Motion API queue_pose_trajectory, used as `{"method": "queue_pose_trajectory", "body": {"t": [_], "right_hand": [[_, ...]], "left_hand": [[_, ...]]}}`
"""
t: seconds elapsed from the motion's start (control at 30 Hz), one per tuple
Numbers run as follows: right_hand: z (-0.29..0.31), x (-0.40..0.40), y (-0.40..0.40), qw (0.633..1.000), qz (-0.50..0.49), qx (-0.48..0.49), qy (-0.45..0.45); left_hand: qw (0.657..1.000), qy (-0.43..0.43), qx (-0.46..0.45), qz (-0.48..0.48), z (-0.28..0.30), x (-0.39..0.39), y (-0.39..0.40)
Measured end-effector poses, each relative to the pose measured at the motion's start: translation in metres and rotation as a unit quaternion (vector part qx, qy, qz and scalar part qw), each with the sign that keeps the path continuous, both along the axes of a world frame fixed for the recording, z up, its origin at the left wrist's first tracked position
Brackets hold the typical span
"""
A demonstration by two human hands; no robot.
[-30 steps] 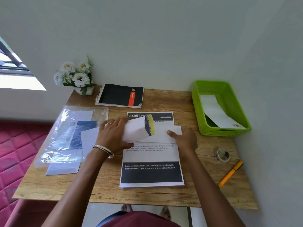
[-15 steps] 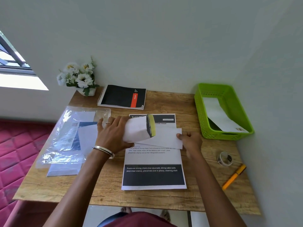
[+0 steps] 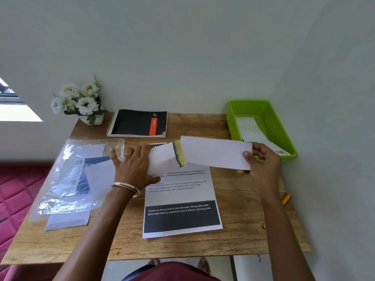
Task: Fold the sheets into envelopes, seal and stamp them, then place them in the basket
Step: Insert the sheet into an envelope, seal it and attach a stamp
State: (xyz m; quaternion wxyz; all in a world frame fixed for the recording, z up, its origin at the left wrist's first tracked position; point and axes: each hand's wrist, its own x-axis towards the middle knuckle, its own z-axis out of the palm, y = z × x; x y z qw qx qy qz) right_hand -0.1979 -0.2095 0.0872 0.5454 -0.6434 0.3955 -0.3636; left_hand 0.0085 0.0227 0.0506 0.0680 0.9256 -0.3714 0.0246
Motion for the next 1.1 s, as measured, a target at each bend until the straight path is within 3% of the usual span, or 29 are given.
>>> {"method": "queue_pose_trajectory", "body": {"t": [0.27, 0.5, 1.1], "right_hand": [[0.021, -0.021, -0.005, 0.988, -0.109, -0.013, -0.107], [0.005, -0.019, 0.002, 0.998, -0.018, -0.026, -0.063], [0.007, -0.016, -0.014, 0.996, 0.071, -0.046, -0.001]], "left_hand": [[1.000, 0.014, -0.019, 0.006, 0.003, -0.007, -0.008], [1.000, 0.028, -0.010, 0.009, 0.006, -0.009, -0.011], [1.000, 0.007, 0.027, -0.010, -0.002, -0.008, -0.002]]}}
